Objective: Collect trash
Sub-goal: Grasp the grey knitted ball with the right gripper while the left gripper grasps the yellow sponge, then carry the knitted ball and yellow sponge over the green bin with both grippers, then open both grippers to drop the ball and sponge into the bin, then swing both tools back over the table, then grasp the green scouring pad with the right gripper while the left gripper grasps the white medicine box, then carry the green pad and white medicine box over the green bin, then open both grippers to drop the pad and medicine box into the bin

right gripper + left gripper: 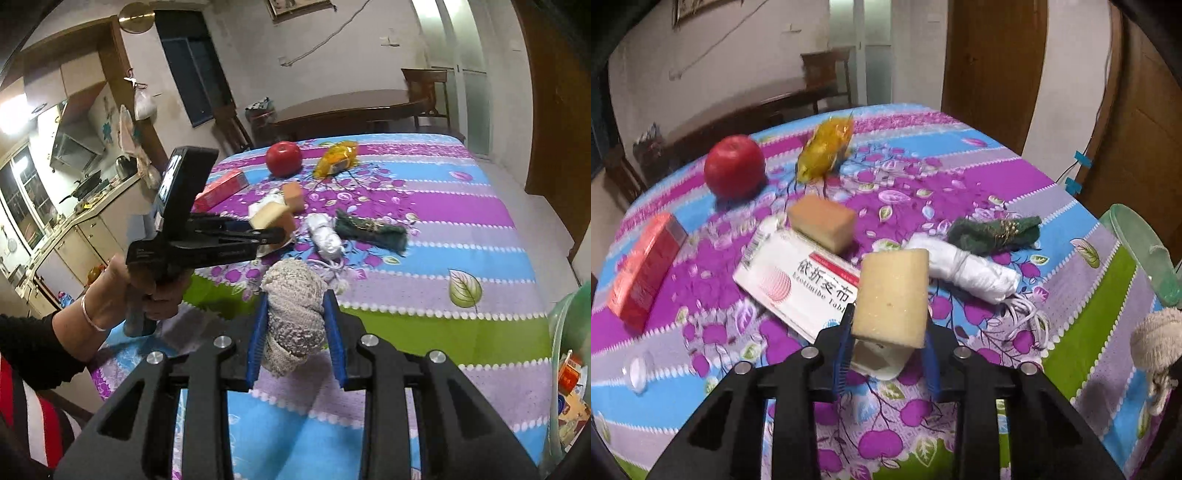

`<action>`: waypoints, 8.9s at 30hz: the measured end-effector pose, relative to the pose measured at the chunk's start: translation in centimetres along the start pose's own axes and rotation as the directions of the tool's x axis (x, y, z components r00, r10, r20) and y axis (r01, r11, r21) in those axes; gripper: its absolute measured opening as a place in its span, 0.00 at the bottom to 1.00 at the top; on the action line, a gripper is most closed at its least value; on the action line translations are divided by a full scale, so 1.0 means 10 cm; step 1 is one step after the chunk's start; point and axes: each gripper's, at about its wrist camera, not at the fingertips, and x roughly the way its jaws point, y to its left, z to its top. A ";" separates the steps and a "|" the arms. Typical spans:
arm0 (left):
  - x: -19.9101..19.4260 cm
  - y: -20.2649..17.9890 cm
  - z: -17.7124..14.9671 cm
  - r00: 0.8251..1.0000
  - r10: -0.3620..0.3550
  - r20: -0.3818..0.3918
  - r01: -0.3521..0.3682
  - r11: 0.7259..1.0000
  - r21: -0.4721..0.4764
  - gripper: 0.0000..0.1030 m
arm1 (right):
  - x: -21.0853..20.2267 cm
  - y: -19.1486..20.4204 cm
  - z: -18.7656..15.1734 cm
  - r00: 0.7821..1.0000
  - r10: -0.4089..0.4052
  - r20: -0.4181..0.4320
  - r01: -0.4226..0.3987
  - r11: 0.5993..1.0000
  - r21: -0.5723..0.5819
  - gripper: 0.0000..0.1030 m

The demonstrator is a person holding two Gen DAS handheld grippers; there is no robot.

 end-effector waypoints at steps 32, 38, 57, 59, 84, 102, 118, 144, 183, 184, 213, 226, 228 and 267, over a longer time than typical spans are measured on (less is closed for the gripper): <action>-0.29 -3.44 1.01 0.972 -0.037 0.233 -0.047 0.937 0.346 0.31 | -2.03 -1.97 0.00 0.902 -0.420 0.102 0.372 0.874 0.312 0.28; -0.04 -3.90 1.02 0.978 -0.064 0.197 -0.021 0.916 0.401 0.31 | -2.07 -2.25 -0.16 0.883 -0.465 0.057 0.420 0.841 0.342 0.28; 0.44 -4.33 0.93 0.988 -0.139 0.060 0.096 0.881 0.463 0.31 | -1.98 -2.63 -0.36 0.878 -0.477 -0.032 0.450 0.802 0.393 0.28; 0.45 -4.35 0.92 0.988 -0.142 0.055 0.101 0.878 0.469 0.31 | -1.98 -2.67 -0.39 0.878 -0.476 -0.040 0.451 0.799 0.398 0.28; 0.59 -4.34 0.90 0.989 -0.146 0.026 0.120 0.891 0.438 0.75 | -1.97 -2.80 -0.50 0.860 -0.505 -0.075 0.490 0.777 0.396 0.44; 0.37 -3.37 0.86 0.986 0.013 0.167 -0.046 0.980 0.193 0.74 | -1.98 -2.05 -0.48 0.710 -0.650 0.271 0.562 0.755 0.339 0.71; -0.29 -0.58 0.40 0.929 0.363 0.078 -0.328 0.901 -0.283 0.91 | -0.82 -1.41 -0.08 0.839 -0.402 0.367 0.388 0.915 0.115 0.95; 0.42 0.40 0.17 0.910 0.363 -0.199 -0.414 0.778 -0.472 0.95 | 1.59 -0.76 0.69 0.943 0.052 -0.330 -0.215 0.850 -0.481 0.60; -0.95 -1.65 0.51 0.917 0.315 0.246 -0.318 0.948 -0.029 0.54 | -0.94 -0.94 0.23 0.988 -0.148 0.033 0.146 0.987 0.064 0.19; -0.94 -1.72 0.55 0.918 0.307 0.251 -0.312 0.950 -0.017 0.54 | -1.01 -0.99 0.23 0.986 -0.163 0.038 0.160 0.984 0.075 0.19; -0.17 -4.12 0.94 0.971 0.005 0.239 -0.093 0.928 0.361 0.55 | -2.09 -2.49 -0.48 0.893 -0.449 -0.033 0.427 0.820 0.381 0.19; 0.42 -4.46 0.83 0.989 -0.132 0.064 0.091 0.895 0.437 0.56 | -2.11 -2.80 -0.72 0.881 -0.461 -0.102 0.459 0.784 0.419 0.19; 0.46 -4.46 0.80 0.989 -0.137 0.054 0.099 0.888 0.448 0.56 | -2.09 -2.83 -0.72 0.883 -0.458 -0.107 0.457 0.783 0.422 0.19; 0.13 -3.63 0.74 0.984 -0.012 0.180 -0.048 0.945 0.324 0.71 | -2.10 -2.31 -0.43 0.783 -0.610 0.121 0.550 0.770 0.322 0.51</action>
